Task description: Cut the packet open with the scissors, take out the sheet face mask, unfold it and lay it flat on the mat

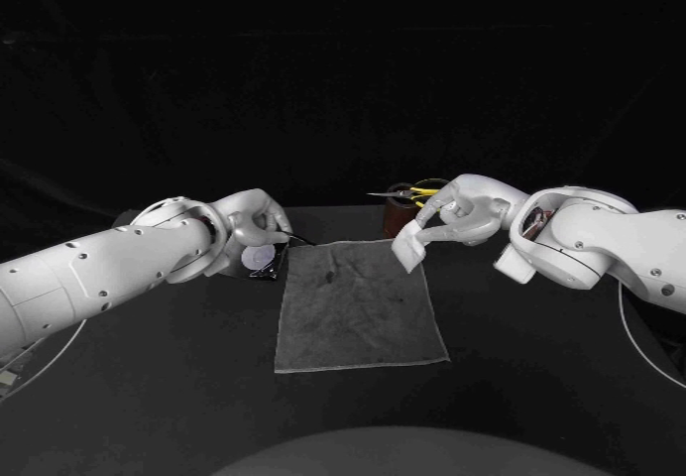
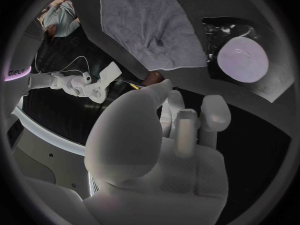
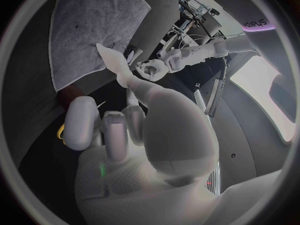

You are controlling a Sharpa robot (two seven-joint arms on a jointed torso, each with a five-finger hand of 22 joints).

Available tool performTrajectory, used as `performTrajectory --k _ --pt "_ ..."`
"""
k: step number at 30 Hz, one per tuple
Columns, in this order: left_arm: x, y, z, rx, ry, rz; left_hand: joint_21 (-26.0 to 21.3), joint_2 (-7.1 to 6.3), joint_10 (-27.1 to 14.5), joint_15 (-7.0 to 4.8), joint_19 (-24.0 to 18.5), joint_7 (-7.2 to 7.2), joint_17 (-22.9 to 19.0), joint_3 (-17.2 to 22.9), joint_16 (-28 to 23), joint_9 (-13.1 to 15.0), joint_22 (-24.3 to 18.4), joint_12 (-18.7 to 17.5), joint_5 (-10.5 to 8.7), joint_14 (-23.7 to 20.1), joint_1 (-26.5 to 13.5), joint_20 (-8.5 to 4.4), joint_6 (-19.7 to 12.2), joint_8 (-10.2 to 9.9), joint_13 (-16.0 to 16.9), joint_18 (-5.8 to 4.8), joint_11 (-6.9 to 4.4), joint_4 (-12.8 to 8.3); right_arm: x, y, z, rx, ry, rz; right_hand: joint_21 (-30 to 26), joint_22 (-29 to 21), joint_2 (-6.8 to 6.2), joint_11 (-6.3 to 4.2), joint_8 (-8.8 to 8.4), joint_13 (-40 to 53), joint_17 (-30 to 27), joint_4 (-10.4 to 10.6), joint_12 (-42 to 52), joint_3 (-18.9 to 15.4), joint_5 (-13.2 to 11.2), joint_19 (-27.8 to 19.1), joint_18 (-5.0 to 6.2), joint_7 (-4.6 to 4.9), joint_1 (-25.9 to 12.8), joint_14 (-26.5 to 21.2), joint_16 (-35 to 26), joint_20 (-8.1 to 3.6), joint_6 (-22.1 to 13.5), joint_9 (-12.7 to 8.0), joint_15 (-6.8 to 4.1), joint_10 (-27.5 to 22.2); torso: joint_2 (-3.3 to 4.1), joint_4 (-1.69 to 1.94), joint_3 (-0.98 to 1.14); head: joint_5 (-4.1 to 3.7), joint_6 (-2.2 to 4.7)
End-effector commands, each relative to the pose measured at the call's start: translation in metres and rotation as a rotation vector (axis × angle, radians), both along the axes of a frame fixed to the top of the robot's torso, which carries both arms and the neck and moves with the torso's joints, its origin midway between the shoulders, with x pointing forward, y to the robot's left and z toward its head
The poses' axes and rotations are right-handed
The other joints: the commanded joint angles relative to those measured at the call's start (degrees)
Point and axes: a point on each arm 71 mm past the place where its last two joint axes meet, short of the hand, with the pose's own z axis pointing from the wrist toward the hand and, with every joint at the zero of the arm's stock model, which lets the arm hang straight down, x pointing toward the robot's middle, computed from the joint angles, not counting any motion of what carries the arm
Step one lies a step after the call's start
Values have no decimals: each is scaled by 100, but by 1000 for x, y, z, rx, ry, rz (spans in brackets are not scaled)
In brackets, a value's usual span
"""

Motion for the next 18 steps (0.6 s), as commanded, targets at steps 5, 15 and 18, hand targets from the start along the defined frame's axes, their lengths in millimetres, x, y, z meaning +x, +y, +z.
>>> performTrajectory --k 5,15,18 --pt "10 55 2 99 -53 143 46 -35 6 -56 64 -46 637 78 0 162 32 -78 16 211 -95 0 -3 60 -96 -36 -7 -3 1 3 -1 5 4 6 -12 406 52 -11 18 673 1221 -3 -11 33 28 -47 56 5 -21 541 35 2 45 196 -49 183 8 2 0 136 15" --pt "18 77 -12 279 -85 175 -5 -198 -309 -60 3 -37 557 151 -21 198 -63 -469 15 180 -178 -17 -91 110 -677 -18 -3 -43 1 6 -3 8 8 13 -12 406 52 -11 18 673 1221 -3 -11 33 28 -47 56 5 -21 541 35 2 45 196 -49 183 17 -22 8 234 16" --pt "19 80 -17 312 -78 197 -47 -314 -367 -40 -50 -4 461 182 -43 141 -137 -553 15 137 -239 -12 -308 -22 -721 -5 27 -24 1 7 -3 9 9 14 -12 406 52 -11 18 673 1221 -3 -11 33 28 -47 56 5 -21 541 35 2 45 196 -49 183 15 -28 11 258 15"
